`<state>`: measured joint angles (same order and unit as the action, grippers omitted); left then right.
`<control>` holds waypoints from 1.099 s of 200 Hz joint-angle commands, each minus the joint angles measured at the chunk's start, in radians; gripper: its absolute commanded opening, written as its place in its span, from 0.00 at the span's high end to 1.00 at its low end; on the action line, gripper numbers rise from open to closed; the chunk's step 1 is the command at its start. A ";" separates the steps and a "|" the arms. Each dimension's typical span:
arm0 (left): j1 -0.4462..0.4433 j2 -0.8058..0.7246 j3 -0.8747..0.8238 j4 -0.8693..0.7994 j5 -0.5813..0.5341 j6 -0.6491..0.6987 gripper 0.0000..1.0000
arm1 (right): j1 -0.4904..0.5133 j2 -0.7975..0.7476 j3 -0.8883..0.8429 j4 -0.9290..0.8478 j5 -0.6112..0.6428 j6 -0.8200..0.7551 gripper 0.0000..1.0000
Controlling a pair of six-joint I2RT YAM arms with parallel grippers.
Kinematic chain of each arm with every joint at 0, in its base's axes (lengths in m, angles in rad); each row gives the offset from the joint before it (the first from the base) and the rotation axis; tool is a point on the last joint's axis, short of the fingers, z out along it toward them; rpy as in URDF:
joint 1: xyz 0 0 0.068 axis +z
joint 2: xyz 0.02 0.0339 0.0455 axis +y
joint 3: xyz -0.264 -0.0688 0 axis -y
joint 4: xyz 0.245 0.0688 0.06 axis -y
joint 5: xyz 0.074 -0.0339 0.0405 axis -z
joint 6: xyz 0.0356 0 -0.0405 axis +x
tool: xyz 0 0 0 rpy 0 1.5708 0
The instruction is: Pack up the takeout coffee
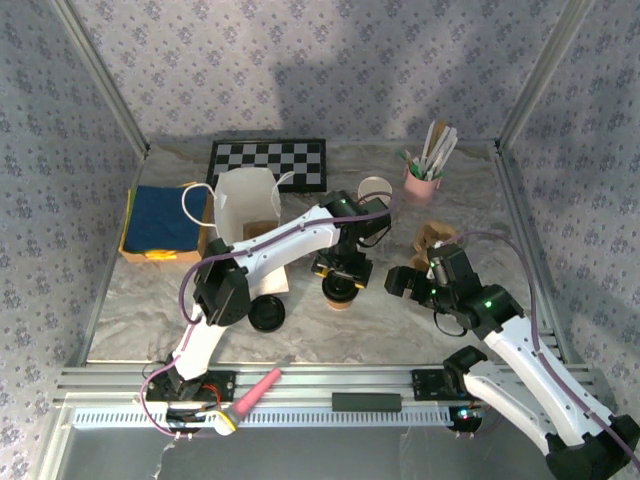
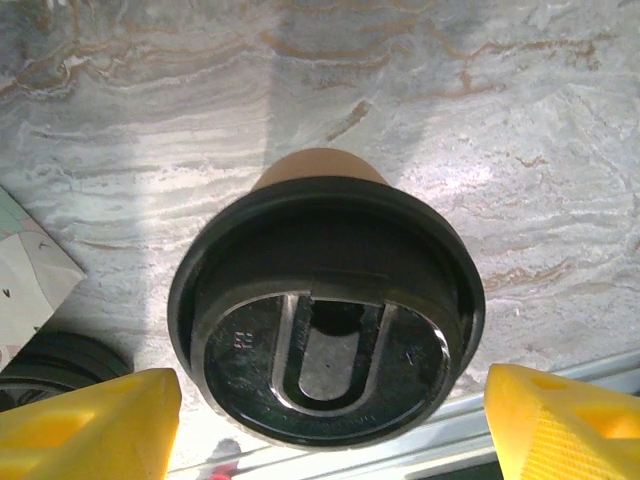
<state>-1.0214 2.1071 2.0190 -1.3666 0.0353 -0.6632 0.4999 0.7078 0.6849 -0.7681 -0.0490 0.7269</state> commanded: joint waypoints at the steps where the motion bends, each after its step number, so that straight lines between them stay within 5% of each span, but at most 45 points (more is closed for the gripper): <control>1: -0.005 -0.076 -0.047 0.024 -0.041 0.008 0.21 | 0.004 -0.002 0.001 0.000 0.010 0.009 0.00; 111: -0.022 -0.157 -0.204 0.186 -0.031 0.022 0.21 | 0.000 0.012 0.007 -0.004 0.015 0.002 0.00; 220: -0.038 -0.149 -0.203 0.167 -0.055 0.024 0.23 | -0.001 0.016 0.001 0.000 0.009 0.005 0.00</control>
<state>-1.0431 1.9896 1.8217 -1.1912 -0.0051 -0.6552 0.4995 0.7212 0.6849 -0.7662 -0.0486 0.7265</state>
